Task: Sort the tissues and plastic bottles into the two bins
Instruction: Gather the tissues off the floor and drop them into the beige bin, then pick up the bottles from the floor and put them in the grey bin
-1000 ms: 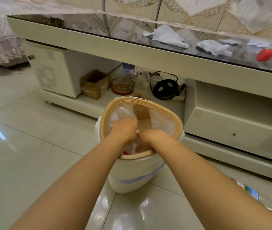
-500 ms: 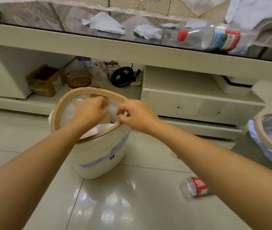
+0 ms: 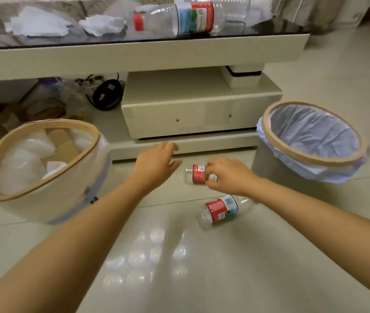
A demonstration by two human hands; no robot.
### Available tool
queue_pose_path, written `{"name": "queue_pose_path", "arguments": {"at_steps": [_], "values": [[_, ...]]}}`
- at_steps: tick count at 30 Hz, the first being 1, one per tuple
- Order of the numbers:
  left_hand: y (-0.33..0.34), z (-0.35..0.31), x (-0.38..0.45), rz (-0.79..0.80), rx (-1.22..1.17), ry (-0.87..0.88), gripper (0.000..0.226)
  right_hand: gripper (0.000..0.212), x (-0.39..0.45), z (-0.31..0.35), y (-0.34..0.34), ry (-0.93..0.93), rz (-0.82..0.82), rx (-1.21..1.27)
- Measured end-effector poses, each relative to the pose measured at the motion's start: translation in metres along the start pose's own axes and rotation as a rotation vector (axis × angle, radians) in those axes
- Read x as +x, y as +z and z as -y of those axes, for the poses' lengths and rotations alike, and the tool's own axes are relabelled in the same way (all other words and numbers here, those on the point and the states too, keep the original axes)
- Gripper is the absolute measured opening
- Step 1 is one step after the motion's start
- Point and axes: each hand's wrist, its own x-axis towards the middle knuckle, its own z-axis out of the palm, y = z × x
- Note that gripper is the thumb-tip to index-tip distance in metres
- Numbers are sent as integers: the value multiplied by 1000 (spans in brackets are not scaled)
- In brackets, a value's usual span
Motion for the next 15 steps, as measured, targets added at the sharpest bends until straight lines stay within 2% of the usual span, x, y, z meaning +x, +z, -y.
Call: {"name": "queue_pose_path", "arguments": {"at_steps": [5,10,15], "values": [[51,-33,29,175,47,19,47,28,-12,-54,44,76,94,13],[112,-45,63,348,49,29,64,51,-16,-98,80,121,245,85],[178,-57,81,453,93,60,75,61,-21,-119,114,121,291,30]]}}
